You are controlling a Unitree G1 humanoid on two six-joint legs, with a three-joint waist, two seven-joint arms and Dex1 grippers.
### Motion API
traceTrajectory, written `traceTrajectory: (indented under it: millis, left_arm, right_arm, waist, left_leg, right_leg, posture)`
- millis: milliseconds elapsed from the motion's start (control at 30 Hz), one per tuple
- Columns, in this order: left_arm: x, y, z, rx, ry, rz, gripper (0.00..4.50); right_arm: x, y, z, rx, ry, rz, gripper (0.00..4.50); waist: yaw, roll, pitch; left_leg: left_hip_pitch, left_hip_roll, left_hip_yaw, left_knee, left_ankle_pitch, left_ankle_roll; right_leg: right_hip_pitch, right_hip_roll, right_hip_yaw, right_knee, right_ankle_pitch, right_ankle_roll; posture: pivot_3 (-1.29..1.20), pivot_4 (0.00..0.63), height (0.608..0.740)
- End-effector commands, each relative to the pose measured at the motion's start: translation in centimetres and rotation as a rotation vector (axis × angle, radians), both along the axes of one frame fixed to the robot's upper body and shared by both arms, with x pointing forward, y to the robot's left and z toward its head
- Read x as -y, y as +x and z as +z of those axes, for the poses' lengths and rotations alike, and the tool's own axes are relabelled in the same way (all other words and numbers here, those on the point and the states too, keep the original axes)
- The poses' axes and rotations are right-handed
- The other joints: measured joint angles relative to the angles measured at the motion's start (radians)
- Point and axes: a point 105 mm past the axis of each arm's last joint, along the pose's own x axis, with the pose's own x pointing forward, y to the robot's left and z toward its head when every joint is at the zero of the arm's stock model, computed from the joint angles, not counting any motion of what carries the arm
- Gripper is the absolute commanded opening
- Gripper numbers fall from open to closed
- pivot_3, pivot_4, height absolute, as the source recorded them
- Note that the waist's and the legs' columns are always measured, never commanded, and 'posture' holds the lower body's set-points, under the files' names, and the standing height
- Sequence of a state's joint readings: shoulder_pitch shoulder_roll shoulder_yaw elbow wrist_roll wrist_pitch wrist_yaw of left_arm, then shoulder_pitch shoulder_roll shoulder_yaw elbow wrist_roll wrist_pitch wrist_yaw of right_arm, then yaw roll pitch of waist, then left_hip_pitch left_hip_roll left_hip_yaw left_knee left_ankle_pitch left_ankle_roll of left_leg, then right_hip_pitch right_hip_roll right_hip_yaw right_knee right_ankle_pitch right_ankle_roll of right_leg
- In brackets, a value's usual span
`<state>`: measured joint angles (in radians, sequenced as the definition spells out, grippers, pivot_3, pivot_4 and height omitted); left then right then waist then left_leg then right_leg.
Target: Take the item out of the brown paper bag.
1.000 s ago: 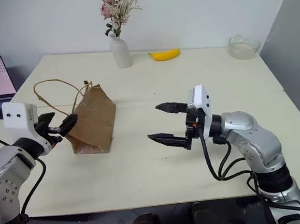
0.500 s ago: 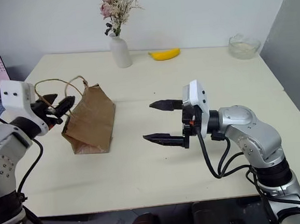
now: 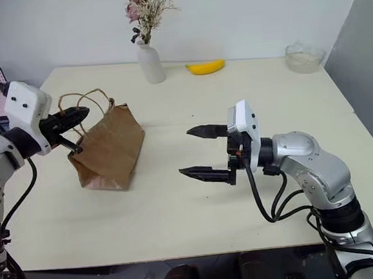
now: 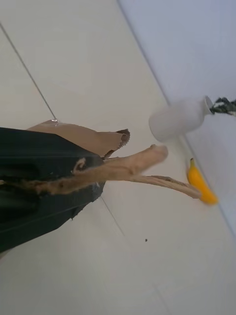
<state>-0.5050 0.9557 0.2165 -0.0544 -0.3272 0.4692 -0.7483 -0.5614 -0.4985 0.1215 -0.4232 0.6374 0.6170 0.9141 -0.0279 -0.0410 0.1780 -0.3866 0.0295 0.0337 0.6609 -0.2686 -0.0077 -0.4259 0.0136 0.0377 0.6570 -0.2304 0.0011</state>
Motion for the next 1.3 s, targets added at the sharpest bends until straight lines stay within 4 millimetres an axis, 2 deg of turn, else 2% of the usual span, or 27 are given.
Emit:
traceTrajectory:
  millis: [33,200,367,500,567,633,800,900,1133,1300]
  left_arm:
    - [1.8,-0.3,3.0,0.174,0.246,-0.13,0.04]
    - [5.1,0.9,6.5,0.367,0.352,-0.283,0.04]
    - [8.3,2.1,7.7,0.45,0.344,-0.421,0.04]
    - [10.7,3.7,7.9,0.479,0.277,-0.49,0.04]
    - [12.3,4.3,7.3,0.497,0.281,-0.531,0.04]
    - [14.1,4.6,6.7,0.51,0.296,-0.585,0.04]
    - [17.0,4.8,5.9,0.517,0.274,-0.679,0.04]
    - [17.7,4.9,5.0,0.504,0.269,-0.708,0.04]
    - [17.7,5.8,2.7,0.42,0.227,-0.699,0.04]
    - [17.7,6.0,2.0,0.38,0.173,-0.691,0.04]
  right_arm:
    - [0.7,0.0,0.6,0.069,0.0,-0.036,4.5]
    - [2.7,0.3,0.3,0.094,-0.004,-0.128,4.5]
    - [3.9,0.1,-0.2,0.106,-0.015,-0.191,4.5]
    - [4.7,0.0,-0.4,0.096,-0.019,-0.232,4.5]
    - [5.1,-0.1,-0.6,0.093,-0.023,-0.252,4.5]
    - [5.4,-0.3,-0.7,0.091,-0.027,-0.269,4.5]
    - [6.1,-0.6,-1.3,0.077,-0.046,-0.311,4.5]
    - [6.3,-0.8,-1.6,0.066,-0.056,-0.331,4.5]
    - [6.9,-0.4,-2.0,0.06,-0.067,-0.397,4.5]
    - [7.2,0.0,-2.0,0.057,-0.069,-0.424,4.5]
  waist:
    - [0.002,0.0,0.0]
    - [0.014,0.0,0.0]
    - [0.021,-0.001,0.0]
    - [0.022,-0.001,0.0]
    - [0.02,-0.001,0.0]
    - [0.02,-0.001,0.0]
    - [0.02,-0.001,0.0]
    - [0.019,-0.001,0.0]
    - [0.013,-0.001,0.0]
    - [0.011,-0.001,0.0]
  left_leg:
    - [0.0,0.0,0.0,0.0,0.0,0.0]
    - [-0.005,-0.001,-0.001,0.001,0.0,0.0]
    - [-0.014,-0.002,0.0,0.004,0.0,0.0]
    - [-0.014,-0.001,0.0,0.004,0.0,0.0]
    - [-0.014,-0.001,0.0,0.004,0.0,0.0]
    - [-0.014,-0.001,0.0,0.004,0.0,0.0]
    - [-0.014,-0.002,0.0,0.004,0.0,0.0]
    - [-0.014,-0.002,0.001,0.004,0.0,0.0]
    - [-0.014,-0.002,0.0,0.005,0.0,0.0]
    - [-0.014,-0.003,0.0,0.006,0.0,0.0]
  right_leg:
    - [0.0,0.0,0.0,-0.001,0.0,0.0]
    - [-0.001,-0.001,-0.002,-0.002,0.0,0.0]
    - [-0.012,0.0,0.0,0.001,0.001,0.002]
    - [-0.013,0.002,0.0,0.002,0.001,0.002]
    - [-0.013,0.002,0.0,0.002,0.001,0.002]
    - [-0.013,0.002,0.0,0.002,0.001,0.002]
    - [-0.013,0.003,0.0,0.002,0.001,0.002]
    - [-0.013,0.003,0.001,0.002,0.001,0.002]
    - [-0.012,0.004,0.0,0.005,0.001,0.002]
    - [-0.012,0.004,0.001,0.005,0.001,0.002]
  posture:
    - [0.0,0.15,0.74]
    - [0.0,0.15,0.74]
    - [0.0,0.15,0.74]
    - [0.0,0.15,0.74]
    - [0.0,0.15,0.74]
    - [0.0,0.15,0.74]
    - [0.0,0.15,0.74]
    - [0.0,0.15,0.74]
    - [0.0,0.15,0.74]
    - [0.0,0.15,0.74]
